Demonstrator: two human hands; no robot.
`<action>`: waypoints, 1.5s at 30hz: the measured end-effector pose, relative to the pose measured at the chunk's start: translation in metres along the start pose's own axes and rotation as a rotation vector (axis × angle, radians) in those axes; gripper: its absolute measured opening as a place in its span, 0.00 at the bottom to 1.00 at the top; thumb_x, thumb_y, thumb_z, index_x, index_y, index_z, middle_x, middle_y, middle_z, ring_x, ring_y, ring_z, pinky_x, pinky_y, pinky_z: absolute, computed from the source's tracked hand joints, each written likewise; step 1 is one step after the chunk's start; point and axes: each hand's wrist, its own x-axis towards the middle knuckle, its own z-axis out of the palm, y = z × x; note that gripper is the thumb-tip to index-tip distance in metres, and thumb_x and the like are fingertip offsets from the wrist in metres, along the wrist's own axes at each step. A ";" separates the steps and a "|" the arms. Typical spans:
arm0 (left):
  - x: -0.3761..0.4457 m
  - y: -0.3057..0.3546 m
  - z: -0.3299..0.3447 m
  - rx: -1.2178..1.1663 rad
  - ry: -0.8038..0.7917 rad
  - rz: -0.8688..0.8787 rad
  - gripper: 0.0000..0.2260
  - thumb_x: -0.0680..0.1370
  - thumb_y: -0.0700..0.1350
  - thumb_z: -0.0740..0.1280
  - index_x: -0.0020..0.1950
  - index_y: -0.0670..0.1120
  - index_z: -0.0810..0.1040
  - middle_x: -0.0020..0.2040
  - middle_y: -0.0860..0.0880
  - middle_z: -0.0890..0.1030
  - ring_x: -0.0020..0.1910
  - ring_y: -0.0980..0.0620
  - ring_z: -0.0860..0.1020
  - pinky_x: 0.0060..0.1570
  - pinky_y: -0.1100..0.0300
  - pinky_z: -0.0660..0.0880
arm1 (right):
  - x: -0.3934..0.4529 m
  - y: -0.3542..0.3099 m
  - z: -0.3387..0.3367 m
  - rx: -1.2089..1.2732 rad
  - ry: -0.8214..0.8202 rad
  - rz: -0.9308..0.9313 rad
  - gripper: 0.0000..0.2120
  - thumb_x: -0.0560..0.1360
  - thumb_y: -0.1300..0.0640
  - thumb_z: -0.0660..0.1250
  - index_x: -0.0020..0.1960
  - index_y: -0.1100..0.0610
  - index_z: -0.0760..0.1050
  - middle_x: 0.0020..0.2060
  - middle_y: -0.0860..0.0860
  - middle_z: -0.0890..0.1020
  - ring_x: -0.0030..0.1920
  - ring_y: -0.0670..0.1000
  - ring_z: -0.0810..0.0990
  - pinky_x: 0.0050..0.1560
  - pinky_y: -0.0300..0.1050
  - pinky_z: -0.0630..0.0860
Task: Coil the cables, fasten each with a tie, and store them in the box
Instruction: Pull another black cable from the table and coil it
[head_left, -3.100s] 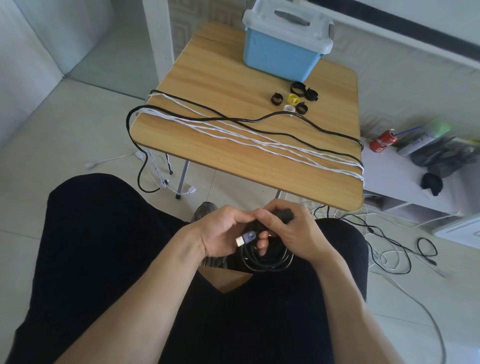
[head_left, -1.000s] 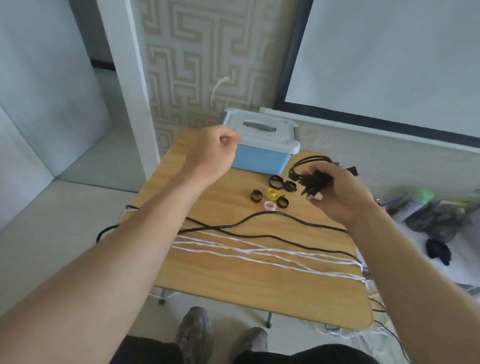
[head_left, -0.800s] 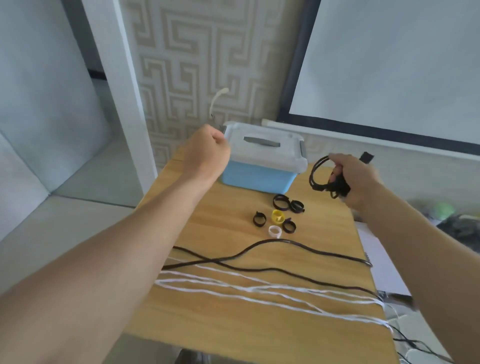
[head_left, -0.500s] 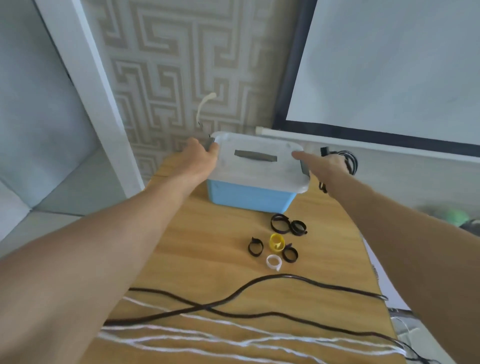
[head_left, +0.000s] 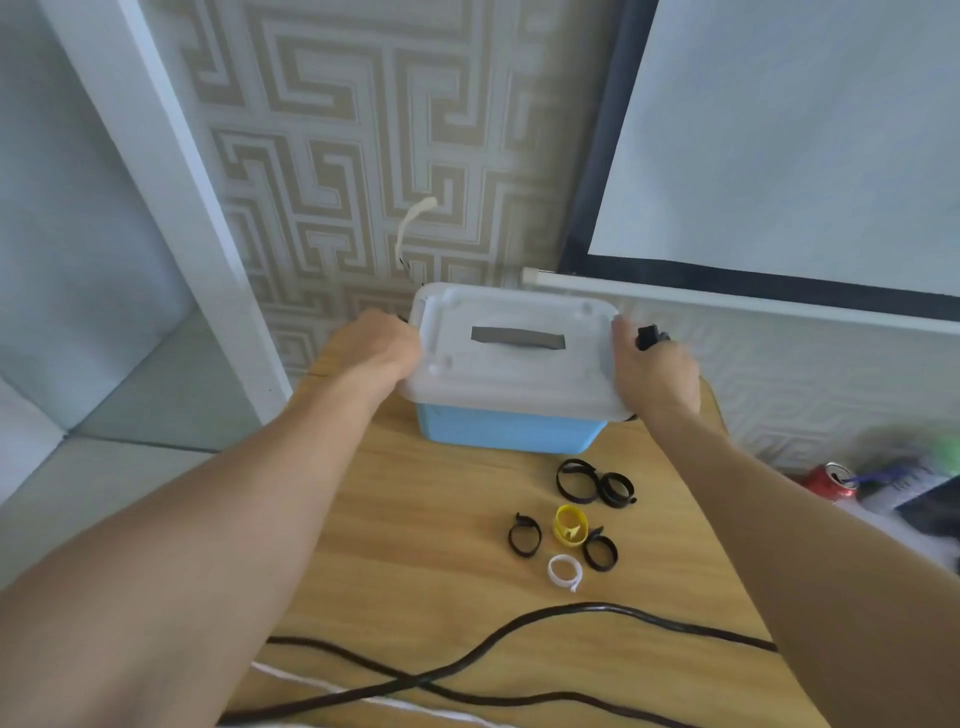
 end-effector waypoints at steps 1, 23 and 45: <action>-0.002 -0.001 -0.001 -0.018 -0.006 -0.024 0.14 0.84 0.42 0.55 0.56 0.38 0.79 0.53 0.41 0.79 0.51 0.40 0.79 0.54 0.47 0.78 | -0.001 0.002 0.001 0.004 0.006 -0.012 0.27 0.77 0.35 0.60 0.53 0.59 0.76 0.41 0.52 0.80 0.41 0.54 0.79 0.37 0.45 0.72; -0.028 -0.036 -0.017 -0.134 0.022 0.203 0.18 0.78 0.52 0.59 0.38 0.40 0.77 0.39 0.42 0.82 0.38 0.42 0.79 0.35 0.53 0.74 | -0.018 -0.004 -0.011 0.034 -0.288 0.057 0.24 0.83 0.41 0.57 0.44 0.60 0.73 0.31 0.53 0.76 0.27 0.50 0.70 0.24 0.40 0.64; -0.041 -0.035 -0.076 -0.796 0.296 0.047 0.12 0.84 0.46 0.59 0.43 0.42 0.74 0.35 0.50 0.72 0.34 0.52 0.71 0.36 0.58 0.66 | -0.059 -0.045 -0.038 -0.096 -0.189 -0.215 0.06 0.79 0.60 0.64 0.54 0.61 0.73 0.47 0.56 0.78 0.46 0.56 0.76 0.45 0.47 0.73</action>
